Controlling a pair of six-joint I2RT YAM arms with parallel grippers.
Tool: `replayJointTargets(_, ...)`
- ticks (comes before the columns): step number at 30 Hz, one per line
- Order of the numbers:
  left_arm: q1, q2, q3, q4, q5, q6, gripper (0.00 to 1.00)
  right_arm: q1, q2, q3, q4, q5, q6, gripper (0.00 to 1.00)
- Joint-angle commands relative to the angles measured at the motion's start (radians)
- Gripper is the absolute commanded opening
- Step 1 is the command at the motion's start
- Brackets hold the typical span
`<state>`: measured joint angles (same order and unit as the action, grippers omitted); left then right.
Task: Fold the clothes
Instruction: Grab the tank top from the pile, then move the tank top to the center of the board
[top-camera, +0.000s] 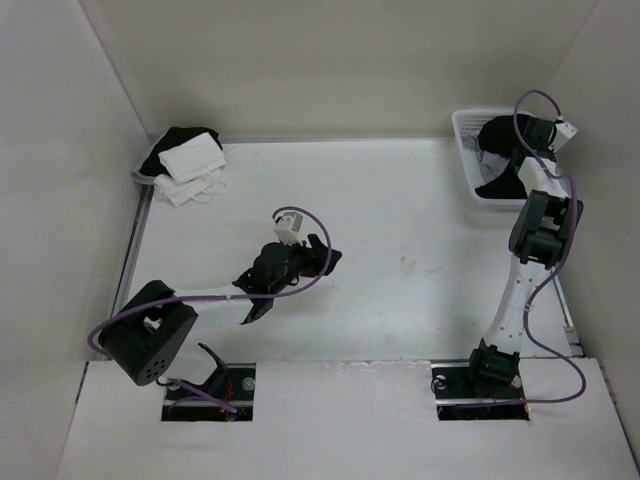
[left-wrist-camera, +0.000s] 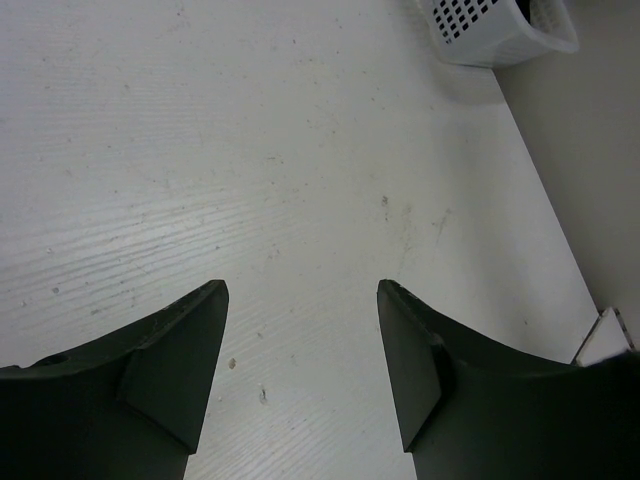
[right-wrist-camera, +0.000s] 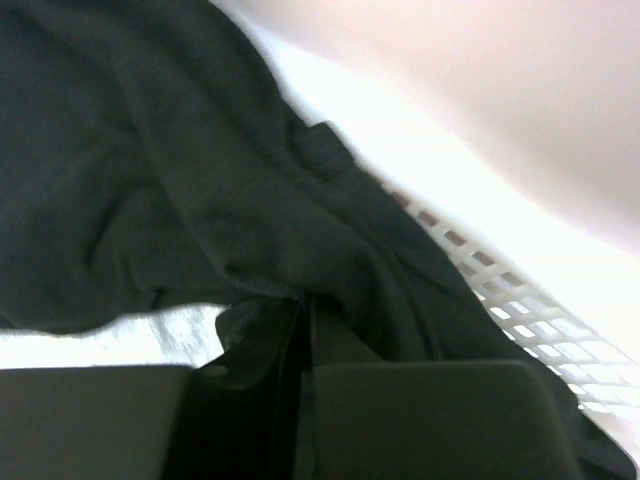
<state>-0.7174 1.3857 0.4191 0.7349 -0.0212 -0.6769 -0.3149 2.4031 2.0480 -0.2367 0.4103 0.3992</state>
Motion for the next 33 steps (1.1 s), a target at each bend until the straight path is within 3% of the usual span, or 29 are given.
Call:
replayJointTargets(1,0.011,0.019,-0.009,0.083,0.023,-0.015,0.60,-0.017,-0.045,-0.026,0.045,-0.031,0.090,0.00)
replayJointTargets(7,0.020,0.036,-0.008,0.103,0.033,-0.027,0.60,-0.011,-0.416,-0.420,0.411,-0.094,0.182,0.00)
replayJointTargets(14,0.020,0.026,-0.006,0.106,0.024,-0.027,0.60,0.087,-0.861,-0.610,0.557,-0.191,0.234,0.00)
replayJointTargets(19,0.075,-0.088,-0.017,0.049,0.021,-0.072,0.60,0.229,-1.079,-0.605,0.554,-0.306,0.256,0.01)
replayJointTargets(24,0.187,-0.278,-0.022,-0.104,-0.009,-0.127,0.61,0.436,-1.165,-0.427,0.427,-0.504,0.253,0.01)
replayJointTargets(26,0.232,-0.348,-0.023,-0.165,-0.026,-0.145,0.62,0.512,-1.197,-0.439,0.409,-0.524,0.245,0.02)
replayJointTargets(29,0.295,-0.444,-0.042,-0.230,-0.034,-0.162,0.62,0.651,-1.291,-0.663,0.439,-0.516,0.268,0.04)
replayJointTargets(33,0.365,-0.554,-0.091,-0.320,-0.016,-0.181,0.62,0.863,-1.368,-1.166,0.591,-0.444,0.424,0.10)
